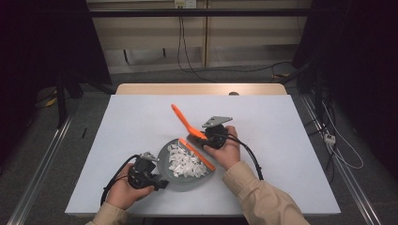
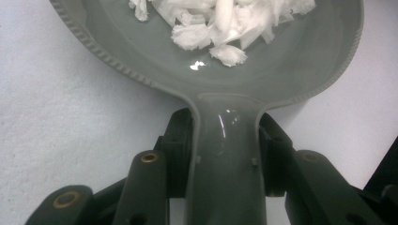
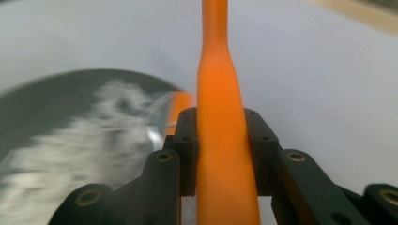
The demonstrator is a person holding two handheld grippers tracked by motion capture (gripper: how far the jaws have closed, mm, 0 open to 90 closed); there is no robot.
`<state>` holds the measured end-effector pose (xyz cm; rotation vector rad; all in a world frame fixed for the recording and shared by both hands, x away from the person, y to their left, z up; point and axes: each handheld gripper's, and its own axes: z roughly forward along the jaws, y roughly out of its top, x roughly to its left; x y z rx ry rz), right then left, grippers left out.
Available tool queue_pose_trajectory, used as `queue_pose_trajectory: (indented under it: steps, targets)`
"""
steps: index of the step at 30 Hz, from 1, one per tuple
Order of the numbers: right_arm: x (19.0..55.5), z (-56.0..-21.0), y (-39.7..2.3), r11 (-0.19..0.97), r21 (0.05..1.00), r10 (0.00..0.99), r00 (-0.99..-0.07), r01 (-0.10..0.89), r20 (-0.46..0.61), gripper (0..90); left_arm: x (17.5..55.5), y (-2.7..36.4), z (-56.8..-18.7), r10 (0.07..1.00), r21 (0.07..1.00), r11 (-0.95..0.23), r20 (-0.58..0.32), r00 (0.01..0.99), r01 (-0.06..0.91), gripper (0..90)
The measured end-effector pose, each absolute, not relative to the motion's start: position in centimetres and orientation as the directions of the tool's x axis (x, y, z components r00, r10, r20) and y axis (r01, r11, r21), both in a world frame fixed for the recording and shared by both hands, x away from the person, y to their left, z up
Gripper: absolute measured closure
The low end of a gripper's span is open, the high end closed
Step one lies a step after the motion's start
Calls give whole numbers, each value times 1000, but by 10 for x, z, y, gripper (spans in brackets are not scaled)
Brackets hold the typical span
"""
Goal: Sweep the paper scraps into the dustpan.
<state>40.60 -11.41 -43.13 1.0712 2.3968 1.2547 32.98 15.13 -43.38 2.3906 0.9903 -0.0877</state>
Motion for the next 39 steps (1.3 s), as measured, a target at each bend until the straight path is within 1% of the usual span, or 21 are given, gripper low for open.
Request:
queue_pose_trajectory:
  steps: [2,4,6,8,11,15,18,24,27,29,32,37,39]
  targets:
    - [398,-423,-111,371,798,672,-730,476,123,712,329,151,-434,634,462,-584,-253,731,667,626]
    - [394,-411,-117,340,821,672,-729,459,129,712,328,149,-434,623,476,-597,-232,747,646,622]
    - [392,-400,-129,324,838,691,-715,440,108,712,328,148,-435,629,492,-583,-230,743,646,570]
    - [390,-393,-144,327,838,713,-696,437,84,712,328,147,-435,632,491,-588,-218,744,643,573]
    - [387,-390,-168,309,843,743,-665,439,74,712,327,145,-435,642,490,-582,-212,737,649,617]
    - [390,-398,-196,287,840,797,-602,461,58,712,327,145,-434,637,487,-590,-210,742,644,630]
    - [395,-409,-209,275,828,823,-564,488,59,712,327,144,-434,608,489,-607,-223,762,627,633]
    - [394,-418,-221,265,824,842,-537,501,55,712,325,140,-434,574,483,-636,-226,787,602,634]
    - [388,-417,-225,268,829,843,-536,490,45,712,323,133,-434,536,488,-658,-231,812,573,634]
    - [382,-419,-227,268,830,846,-532,489,41,712,321,125,-433,514,485,-681,-216,830,549,634]
    - [373,-424,-231,267,833,853,-521,484,29,712,318,113,-432,483,480,-700,-228,845,529,633]
    - [357,-435,-239,259,839,874,-485,479,6,712,317,94,-433,483,473,-707,-219,848,525,633]
    - [351,-439,-240,232,848,881,-473,477,25,712,318,89,-434,490,474,-701,-222,843,532,634]
